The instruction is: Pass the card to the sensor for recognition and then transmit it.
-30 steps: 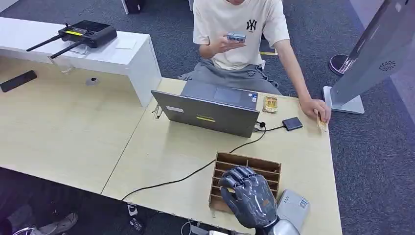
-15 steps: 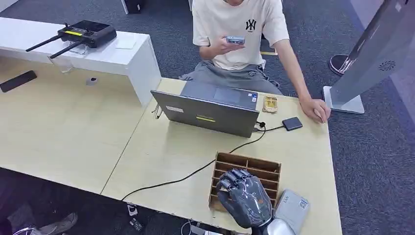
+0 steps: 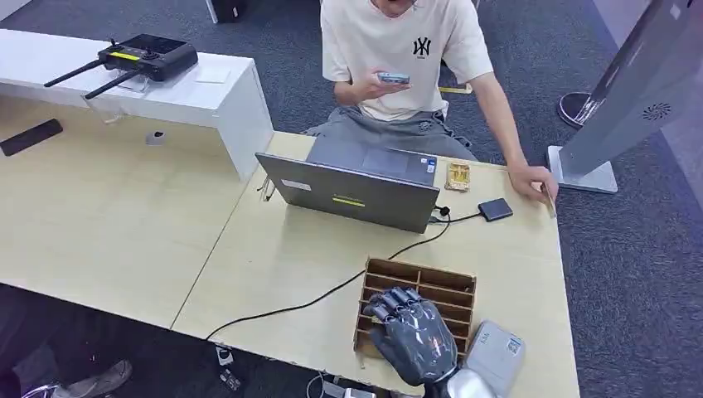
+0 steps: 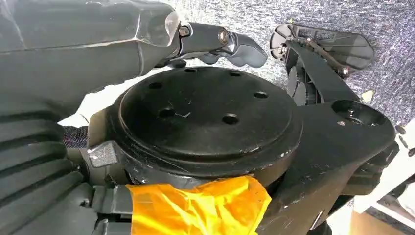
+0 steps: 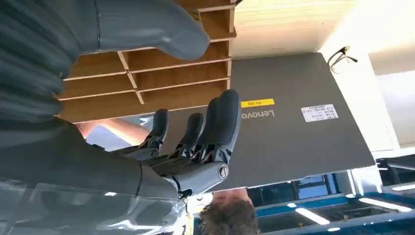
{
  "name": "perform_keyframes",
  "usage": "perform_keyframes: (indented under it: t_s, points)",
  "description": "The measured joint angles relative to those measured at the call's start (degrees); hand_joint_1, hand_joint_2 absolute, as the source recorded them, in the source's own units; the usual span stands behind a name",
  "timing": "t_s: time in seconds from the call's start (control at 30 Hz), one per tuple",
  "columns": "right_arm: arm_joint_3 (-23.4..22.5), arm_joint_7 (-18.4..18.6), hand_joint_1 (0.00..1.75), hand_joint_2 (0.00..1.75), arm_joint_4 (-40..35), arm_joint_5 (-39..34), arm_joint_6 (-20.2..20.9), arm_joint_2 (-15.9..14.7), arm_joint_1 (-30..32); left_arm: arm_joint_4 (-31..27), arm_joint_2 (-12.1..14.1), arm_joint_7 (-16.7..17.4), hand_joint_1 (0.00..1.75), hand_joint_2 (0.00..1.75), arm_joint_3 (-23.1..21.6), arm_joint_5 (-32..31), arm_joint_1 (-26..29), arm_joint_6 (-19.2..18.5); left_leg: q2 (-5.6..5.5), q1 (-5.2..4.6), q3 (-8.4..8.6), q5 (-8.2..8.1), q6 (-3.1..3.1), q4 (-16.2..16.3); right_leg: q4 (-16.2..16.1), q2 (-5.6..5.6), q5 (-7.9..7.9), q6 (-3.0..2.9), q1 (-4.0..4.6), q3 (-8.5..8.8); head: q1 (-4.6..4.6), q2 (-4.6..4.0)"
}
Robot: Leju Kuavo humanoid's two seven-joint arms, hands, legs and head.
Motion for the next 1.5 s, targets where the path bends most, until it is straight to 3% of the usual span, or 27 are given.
perform_keyframes:
  t_s: [0.53,0.9,1.0,1.1,1.2,1.3,1.47,1.5]
  points:
    - [0.59,0.76,0.66,1.75,2.75,-0.74,0.22,0.35,-0.84,0.0,0.11,0.44,0.0,1.75,0.57,-0.79,-0.02,-0.18,0.0,0.0,0.0,0.0,0.0,0.0,0.0,0.0,0.0,0.0,0.0,0.0,0.0,0.0]
    - [1.05,1.7,0.68,1.75,4.72,-0.66,0.28,0.9,-1.09,0.02,0.24,0.52,0.0,1.75,1.09,-1.4,-0.02,-0.44,0.0,0.0,0.0,0.0,0.0,0.0,0.0,0.0,0.0,0.0,0.0,0.0,0.0,0.0]
    - [1.14,-0.11,0.68,1.75,5.9,-2.25,0.74,0.9,-2.46,0.0,0.24,0.61,0.0,1.75,1.58,-1.75,-0.02,-0.46,0.02,0.0,0.01,0.0,0.0,0.0,0.0,0.04,0.01,0.0,0.0,0.0,0.0,0.0]
    - [1.12,-1.73,0.8,1.75,7.45,-3.52,0.87,0.9,-4.06,0.02,0.24,0.66,0.0,1.75,1.9,-1.9,-0.03,-0.46,0.02,0.0,0.01,0.02,0.02,0.01,0.0,0.01,0.01,0.0,0.0,0.0,0.0,0.0]
    - [1.12,-1.9,0.73,1.75,8.35,-3.74,0.98,0.9,-4.69,0.02,0.24,0.68,0.0,1.75,1.97,-1.92,-0.03,-0.46,0.01,0.0,0.0,0.02,0.02,0.01,0.0,0.0,0.01,0.0,0.0,0.0,0.0,0.0]
    - [1.12,-1.92,0.8,1.75,9.14,-3.74,1.05,0.9,-4.94,0.0,0.24,0.68,0.0,1.75,1.99,-1.97,-0.03,-0.46,0.01,0.0,0.0,0.01,0.02,0.01,0.0,0.01,0.0,0.0,0.0,0.0,0.0,0.0]
    - [1.1,-1.86,1.29,1.75,10.62,-3.3,1.07,0.9,-5.23,0.0,0.24,0.7,0.0,1.75,2.08,-2.36,-0.03,-0.46,0.01,0.0,0.0,0.01,0.02,0.0,0.0,0.0,0.0,0.0,0.0,0.0,0.0,0.0]
    - [1.05,-1.86,1.31,1.75,10.8,-3.19,1.07,0.92,-5.32,0.0,0.24,0.7,0.0,1.75,2.12,-2.45,-0.03,-0.46,0.01,0.0,0.0,0.01,0.02,0.0,0.0,0.0,0.0,0.0,0.0,0.0,0.0,0.0]
